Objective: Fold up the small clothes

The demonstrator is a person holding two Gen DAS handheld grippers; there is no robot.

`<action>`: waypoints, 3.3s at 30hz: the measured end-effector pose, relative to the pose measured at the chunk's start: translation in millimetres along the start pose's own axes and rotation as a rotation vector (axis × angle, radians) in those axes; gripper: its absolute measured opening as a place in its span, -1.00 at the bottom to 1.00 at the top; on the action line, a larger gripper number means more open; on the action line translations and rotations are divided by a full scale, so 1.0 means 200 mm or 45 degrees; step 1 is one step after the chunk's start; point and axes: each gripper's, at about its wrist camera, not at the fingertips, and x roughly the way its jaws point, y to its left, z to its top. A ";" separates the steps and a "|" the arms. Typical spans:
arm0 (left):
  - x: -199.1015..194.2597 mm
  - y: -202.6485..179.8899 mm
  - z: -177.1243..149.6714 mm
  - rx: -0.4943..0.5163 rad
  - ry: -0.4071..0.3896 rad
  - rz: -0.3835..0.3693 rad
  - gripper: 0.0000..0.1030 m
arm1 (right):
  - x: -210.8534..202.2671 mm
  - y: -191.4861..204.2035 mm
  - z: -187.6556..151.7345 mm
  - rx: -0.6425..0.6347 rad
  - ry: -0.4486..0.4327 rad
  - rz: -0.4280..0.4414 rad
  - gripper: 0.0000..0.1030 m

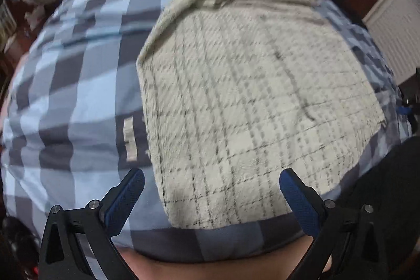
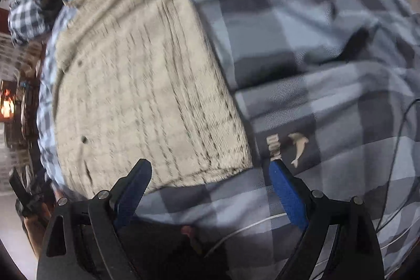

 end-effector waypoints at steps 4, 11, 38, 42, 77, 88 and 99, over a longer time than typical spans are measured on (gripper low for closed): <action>0.13 0.04 0.01 0.057 0.165 0.038 1.00 | 0.19 0.01 0.02 -0.023 0.127 -0.028 0.73; 0.31 0.17 0.01 -0.027 0.324 -0.014 0.96 | 0.36 -0.01 0.12 0.004 0.176 -0.040 0.73; -0.66 0.43 0.04 -0.495 -0.347 -0.799 -0.94 | -0.49 0.34 -0.17 0.101 -0.528 1.236 -0.99; -0.85 0.38 0.00 -0.490 -0.461 -0.917 -0.94 | -0.65 0.34 -0.24 0.049 -0.585 1.439 -0.99; -0.87 0.43 0.12 -0.590 -0.560 -0.968 -0.95 | -0.78 0.23 -0.01 0.065 -0.471 1.183 -0.99; -0.24 0.93 1.35 -0.767 -0.278 -0.100 -0.92 | -0.14 0.06 1.47 0.605 -0.387 0.594 -0.29; -0.14 0.54 1.07 -0.349 -0.209 0.006 -0.92 | 0.03 0.27 1.08 0.286 -0.260 0.417 0.52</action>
